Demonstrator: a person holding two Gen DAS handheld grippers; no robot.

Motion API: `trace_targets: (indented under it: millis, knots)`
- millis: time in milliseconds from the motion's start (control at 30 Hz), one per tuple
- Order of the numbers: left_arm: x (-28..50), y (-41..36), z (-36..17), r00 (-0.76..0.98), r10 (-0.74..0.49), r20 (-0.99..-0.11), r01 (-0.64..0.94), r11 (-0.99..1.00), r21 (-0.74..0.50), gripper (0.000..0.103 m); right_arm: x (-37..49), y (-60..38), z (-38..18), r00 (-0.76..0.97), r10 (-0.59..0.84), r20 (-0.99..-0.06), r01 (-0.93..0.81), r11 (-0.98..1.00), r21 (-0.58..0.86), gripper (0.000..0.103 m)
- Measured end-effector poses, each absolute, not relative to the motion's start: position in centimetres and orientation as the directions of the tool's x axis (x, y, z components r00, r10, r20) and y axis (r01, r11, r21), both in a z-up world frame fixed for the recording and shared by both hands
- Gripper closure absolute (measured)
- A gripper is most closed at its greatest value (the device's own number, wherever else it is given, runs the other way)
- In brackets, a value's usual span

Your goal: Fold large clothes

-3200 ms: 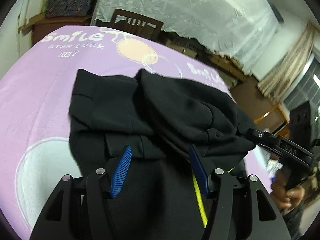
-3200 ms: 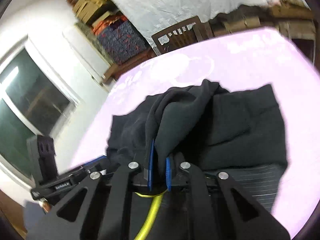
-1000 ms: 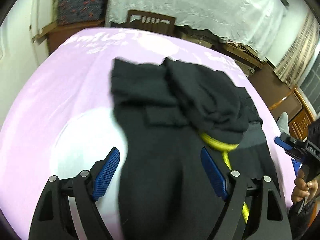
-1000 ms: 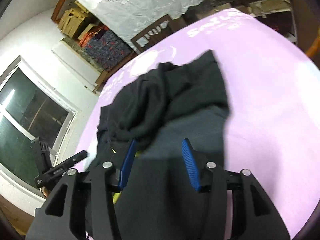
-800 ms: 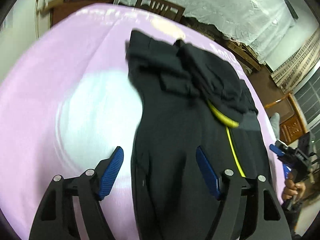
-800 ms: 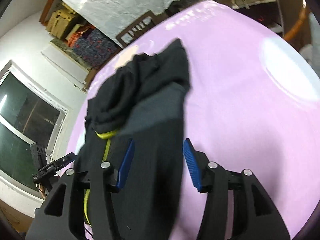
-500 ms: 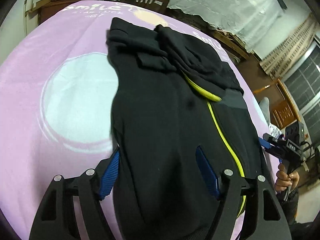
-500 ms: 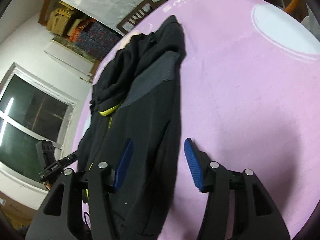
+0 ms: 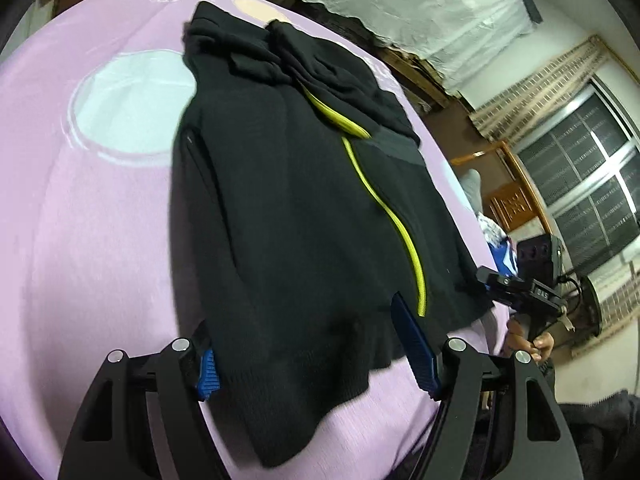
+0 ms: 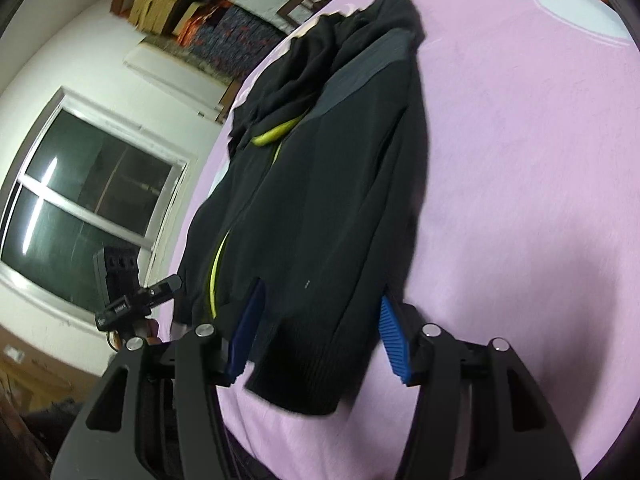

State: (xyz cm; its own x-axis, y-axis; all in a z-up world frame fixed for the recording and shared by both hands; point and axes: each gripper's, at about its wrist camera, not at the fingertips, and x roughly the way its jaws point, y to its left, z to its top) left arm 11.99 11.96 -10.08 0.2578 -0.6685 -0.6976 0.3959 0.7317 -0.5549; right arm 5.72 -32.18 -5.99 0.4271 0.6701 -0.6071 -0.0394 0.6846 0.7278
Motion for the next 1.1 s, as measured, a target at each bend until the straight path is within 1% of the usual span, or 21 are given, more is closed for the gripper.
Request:
trace_targets:
  millis: [33,67,100,133,167,200,300,333,367,400,467,567,867,1100]
  knots:
    - [11.9,11.8,-10.1,0.265,-0.662,-0.701,0.405,0.736,-0.542,0.029,5.5,-31.8,-5.9,0.428,0.666,-0.611,-0.053,0.693,0.719,0.05]
    - [12.0,11.7,-10.1,0.271,-0.657,-0.704,0.41,0.74,-0.533,0.033,5.3,-31.5,-5.8,0.436,0.653,-0.619,-0.065,0.709,0.702,0.051]
    - [12.4,11.7,-10.2,0.272,-0.658,-0.702,0.41,0.739,-0.534,0.037,5.4,-31.3,-5.8,0.441,0.646,-0.623,-0.066,0.715,0.696,0.056]
    - [12.8,11.7,-10.2,0.271,-0.663,-0.698,0.402,0.737,-0.543,0.038,5.6,-31.3,-5.9,0.442,0.647,-0.622,-0.06,0.713,0.699,0.061]
    - [13.1,11.8,-10.3,0.267,-0.669,-0.694,0.395,0.733,-0.554,0.042,5.8,-31.5,-6.1,0.442,0.65,-0.618,-0.049,0.706,0.706,0.063]
    - [13.3,11.9,-10.4,0.267,-0.669,-0.694,0.385,0.734,-0.559,0.046,6.0,-31.6,-6.2,0.443,0.649,-0.618,-0.039,0.703,0.71,0.069]
    - [13.1,12.0,-10.6,0.295,-0.631,-0.718,0.376,0.767,-0.519,0.076,5.8,-31.6,-6.4,0.452,0.631,-0.63,-0.031,0.717,0.696,0.08]
    - [13.0,12.3,-10.7,0.301,-0.624,-0.721,0.367,0.774,-0.517,0.081,5.7,-31.6,-6.4,0.456,0.622,-0.637,-0.032,0.727,0.686,0.084]
    - [13.0,12.6,-10.8,0.302,-0.623,-0.721,0.36,0.776,-0.519,0.086,5.6,-31.7,-6.4,0.459,0.616,-0.64,-0.03,0.731,0.682,0.086]
    - [13.1,13.0,-10.9,0.302,-0.629,-0.717,0.35,0.772,-0.53,0.088,5.5,-31.8,-6.4,0.462,0.619,-0.635,-0.028,0.726,0.687,0.088]
    - [13.2,13.4,-10.8,0.304,-0.637,-0.709,0.344,0.767,-0.542,0.089,5.3,-32.1,-6.2,0.474,0.625,-0.62,-0.034,0.716,0.697,0.089]
    - [13.1,13.0,-9.9,0.33,-0.62,-0.712,0.361,0.779,-0.512,0.089,5.1,-32.2,-5.5,0.495,0.638,-0.59,-0.046,0.698,0.715,0.089]
    - [13.2,12.0,-3.5,0.451,-0.618,-0.644,0.438,0.782,-0.444,0.09,6.5,-33.3,-1.2,0.573,0.687,-0.446,-0.118,0.608,0.785,0.09]
    - [16.3,10.8,1.1,0.52,-0.608,-0.6,0.451,0.792,-0.412,0.09,9.7,-34.9,2.8,0.632,0.685,-0.362,-0.147,0.564,0.813,0.09]
